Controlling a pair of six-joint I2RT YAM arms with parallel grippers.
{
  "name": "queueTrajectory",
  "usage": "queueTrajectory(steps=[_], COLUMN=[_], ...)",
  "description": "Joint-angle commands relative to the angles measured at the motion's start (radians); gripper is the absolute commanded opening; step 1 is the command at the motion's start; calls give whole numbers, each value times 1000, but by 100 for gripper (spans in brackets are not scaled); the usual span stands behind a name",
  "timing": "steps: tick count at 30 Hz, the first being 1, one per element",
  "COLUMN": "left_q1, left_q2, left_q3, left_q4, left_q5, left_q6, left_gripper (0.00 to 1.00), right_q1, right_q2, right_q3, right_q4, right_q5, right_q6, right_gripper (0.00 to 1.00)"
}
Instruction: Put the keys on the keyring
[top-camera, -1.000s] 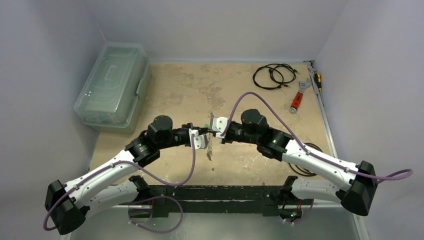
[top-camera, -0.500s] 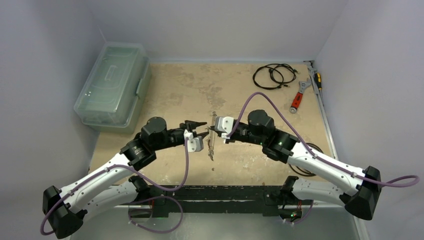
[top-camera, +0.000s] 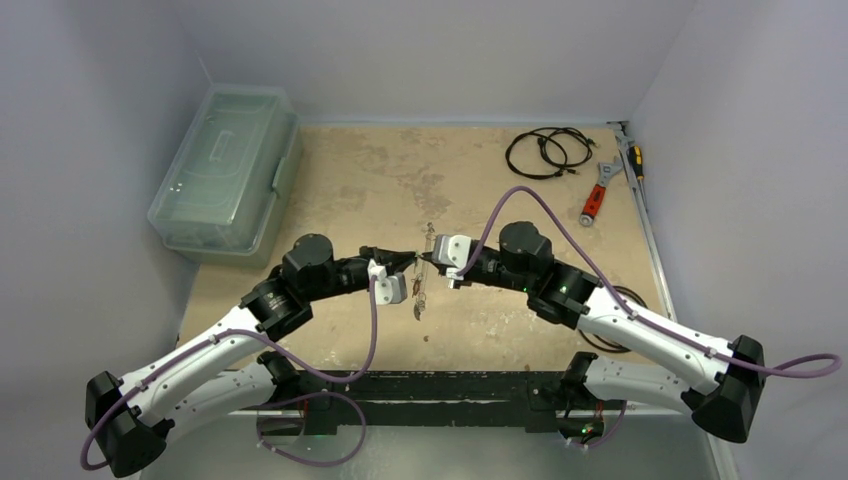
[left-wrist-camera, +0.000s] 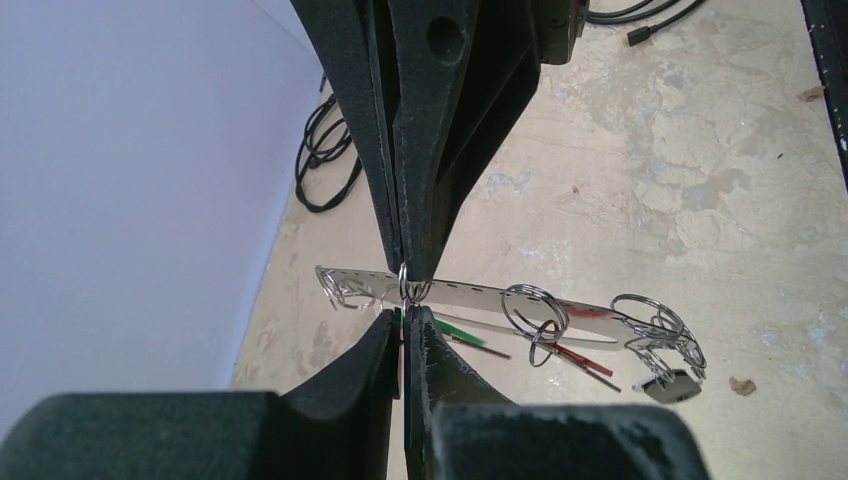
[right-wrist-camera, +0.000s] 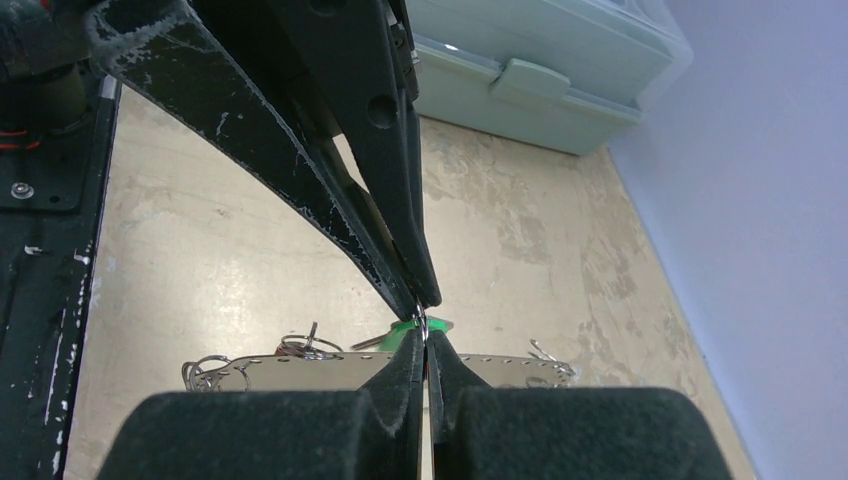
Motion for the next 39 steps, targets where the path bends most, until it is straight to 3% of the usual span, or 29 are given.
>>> queueTrajectory(steps=[1,18,25,31,39], left_q1=[-2,-2,-1,-1,-1], left_q2=[-1,9,10,1,-21], left_q3=[15,20,20,19,9], left_q4=[30,27,28,34,64], left_q5=[6,38,40,41,50], left_q6=[16,11,8,4,-12], left_gripper=[3,1,10,22,24], right_q1=[1,1,1,1,1], right_q2=[-49,-82,-72,-76,-62], right_q3=[-8,-49,-54,-59,-61], right_q4=[97,230,266,256,251], right_q5=[-3,-67,-93,-84,-100], right_q6=[10,65,84,81,81], right_gripper=[0,0,0,0,0])
